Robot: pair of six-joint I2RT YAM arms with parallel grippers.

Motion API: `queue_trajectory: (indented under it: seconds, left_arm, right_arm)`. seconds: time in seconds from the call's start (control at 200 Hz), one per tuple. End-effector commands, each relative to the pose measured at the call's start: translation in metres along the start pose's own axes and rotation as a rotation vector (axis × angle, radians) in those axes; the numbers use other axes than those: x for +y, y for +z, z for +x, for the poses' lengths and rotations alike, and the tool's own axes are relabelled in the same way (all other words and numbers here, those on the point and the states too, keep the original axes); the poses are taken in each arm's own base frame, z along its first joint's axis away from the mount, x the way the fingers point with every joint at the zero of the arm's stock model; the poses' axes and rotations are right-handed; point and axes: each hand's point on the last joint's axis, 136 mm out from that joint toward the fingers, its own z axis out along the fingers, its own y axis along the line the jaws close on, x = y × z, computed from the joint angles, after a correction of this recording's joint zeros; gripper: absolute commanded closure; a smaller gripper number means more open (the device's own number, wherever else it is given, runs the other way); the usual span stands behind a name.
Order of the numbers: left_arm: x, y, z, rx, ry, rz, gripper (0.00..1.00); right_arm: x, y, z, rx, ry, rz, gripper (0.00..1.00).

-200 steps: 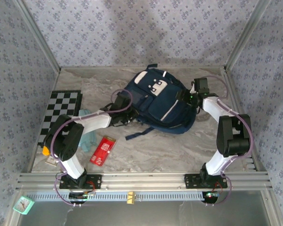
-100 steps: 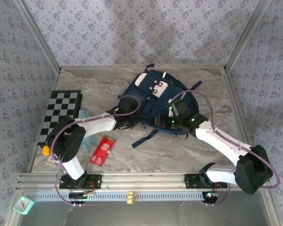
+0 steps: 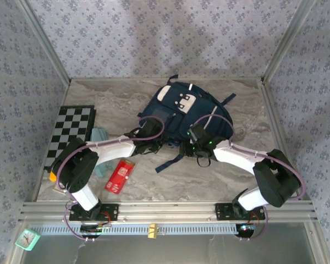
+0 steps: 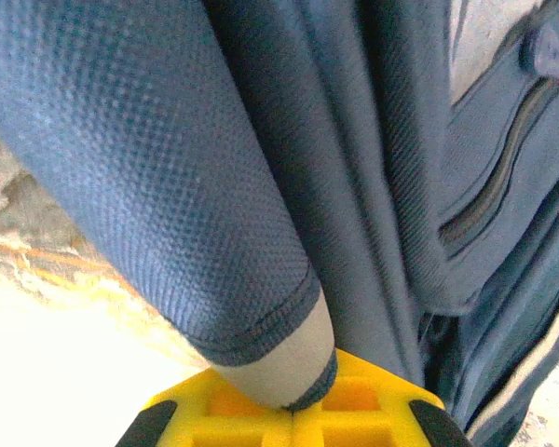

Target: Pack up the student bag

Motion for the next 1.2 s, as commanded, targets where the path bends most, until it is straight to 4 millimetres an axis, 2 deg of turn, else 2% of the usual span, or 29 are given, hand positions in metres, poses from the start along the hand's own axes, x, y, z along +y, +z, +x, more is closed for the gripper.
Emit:
queue_trajectory:
  seconds: [0.0,0.09,0.175,0.28,0.465,0.56,0.645,0.745,0.84,1.109,1.194]
  left_arm:
    - [-0.031,-0.023,0.019,0.042,-0.036,0.115,1.0]
    - [-0.031,-0.02,0.026,0.06,-0.056,0.119,1.0]
    - [-0.034,-0.014,0.028,0.075,-0.074,0.139,1.0]
    - [-0.038,-0.009,0.027,0.086,-0.08,0.148,1.0]
    - [-0.039,-0.003,0.03,0.101,-0.09,0.145,1.0]
    - [-0.038,-0.002,0.029,0.1,-0.088,0.14,1.0]
    - [-0.037,-0.001,0.029,0.098,-0.087,0.136,1.0]
    - [-0.038,-0.001,0.029,0.099,-0.086,0.138,1.0]
    - [-0.038,0.0,0.029,0.098,-0.086,0.135,1.0]
    - [-0.039,0.004,0.031,0.112,-0.093,0.137,1.0]
    - [-0.039,0.005,0.032,0.12,-0.093,0.14,1.0]
  right_arm:
    - [-0.002,-0.01,-0.063,-0.174,-0.075,-0.009,0.52]
    - [0.015,-0.012,-0.074,-0.189,-0.183,-0.119,0.5]
    - [0.014,-0.013,-0.072,-0.153,-0.214,-0.099,0.5]
    - [0.014,-0.018,-0.054,-0.149,-0.241,-0.041,0.48]
    - [0.021,-0.021,-0.009,-0.155,-0.185,0.017,0.47]
    - [0.02,-0.017,0.001,-0.164,-0.135,0.053,0.49]
    - [0.026,-0.008,0.0,-0.153,-0.115,0.039,0.54]
    - [0.044,-0.004,-0.009,-0.178,-0.148,0.015,0.6]
    - [0.05,0.001,-0.015,-0.221,-0.17,0.021,0.64]
    - [0.049,0.018,-0.03,-0.278,-0.177,0.073,0.65]
    - [0.055,0.022,-0.034,-0.299,-0.21,0.061,0.64]
